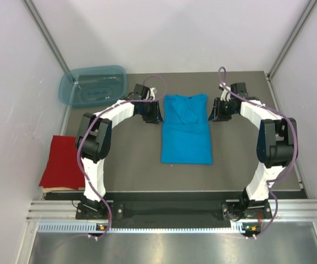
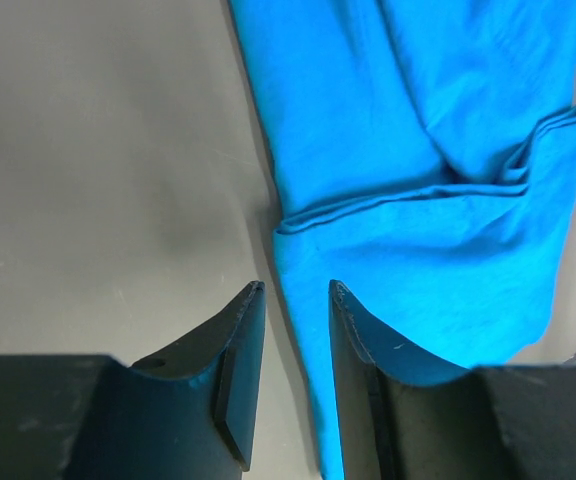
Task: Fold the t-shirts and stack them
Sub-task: Fold the tshirt
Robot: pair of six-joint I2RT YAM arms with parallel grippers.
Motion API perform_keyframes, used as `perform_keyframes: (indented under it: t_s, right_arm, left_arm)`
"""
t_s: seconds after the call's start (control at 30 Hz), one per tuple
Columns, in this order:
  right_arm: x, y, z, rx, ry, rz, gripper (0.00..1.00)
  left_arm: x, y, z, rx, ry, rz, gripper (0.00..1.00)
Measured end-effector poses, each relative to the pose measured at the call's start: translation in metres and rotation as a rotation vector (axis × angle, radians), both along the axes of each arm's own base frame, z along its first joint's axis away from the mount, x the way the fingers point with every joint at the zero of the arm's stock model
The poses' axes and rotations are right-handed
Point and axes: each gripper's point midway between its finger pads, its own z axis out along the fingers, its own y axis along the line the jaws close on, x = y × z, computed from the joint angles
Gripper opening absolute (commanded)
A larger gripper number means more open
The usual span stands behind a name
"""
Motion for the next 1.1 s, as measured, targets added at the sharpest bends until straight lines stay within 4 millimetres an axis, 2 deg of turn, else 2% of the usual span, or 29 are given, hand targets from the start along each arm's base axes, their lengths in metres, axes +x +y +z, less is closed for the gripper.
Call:
perform_keyframes:
  t_s: [0.27,0.43,0.5,0.57,0.7,0.77,0.9,1.1]
  right_arm:
    - [-0.009,0.012,-0.032,0.072,0.066,0.095,0.34]
    - [-0.013,0.014,-0.048,0.083,0.104,0.113,0.3]
    - [-0.013,0.015,-0.047,0.087,0.1,0.118,0.27]
    - [-0.012,0.014,-0.048,0.081,0.096,0.117,0.19]
    - [-0.01,0.013,-0.049,0.072,0.091,0.113,0.03]
    - [-0.01,0.012,-0.049,0.069,0.09,0.109,0.0]
    - [-0.01,0.009,-0.053,0.075,0.086,0.085,0.0]
    - [-0.014,0.003,-0.054,0.116,0.048,0.019,0.0]
  left_arm:
    - [-0.003,0.001,-0.023,0.019,0.038,-0.015,0.36]
    - [-0.006,0.001,-0.029,0.021,0.049,-0.017,0.35]
    - [-0.006,0.002,-0.03,0.021,0.051,-0.017,0.34]
    - [-0.005,0.001,-0.029,0.017,0.045,-0.017,0.31]
    - [-0.003,-0.003,-0.027,-0.007,0.034,-0.023,0.0]
    - [-0.002,-0.007,-0.029,-0.028,0.035,-0.029,0.0]
    - [-0.001,-0.011,-0.038,-0.047,0.055,-0.018,0.0]
    - [0.002,-0.012,-0.038,-0.063,0.058,0.022,0.0]
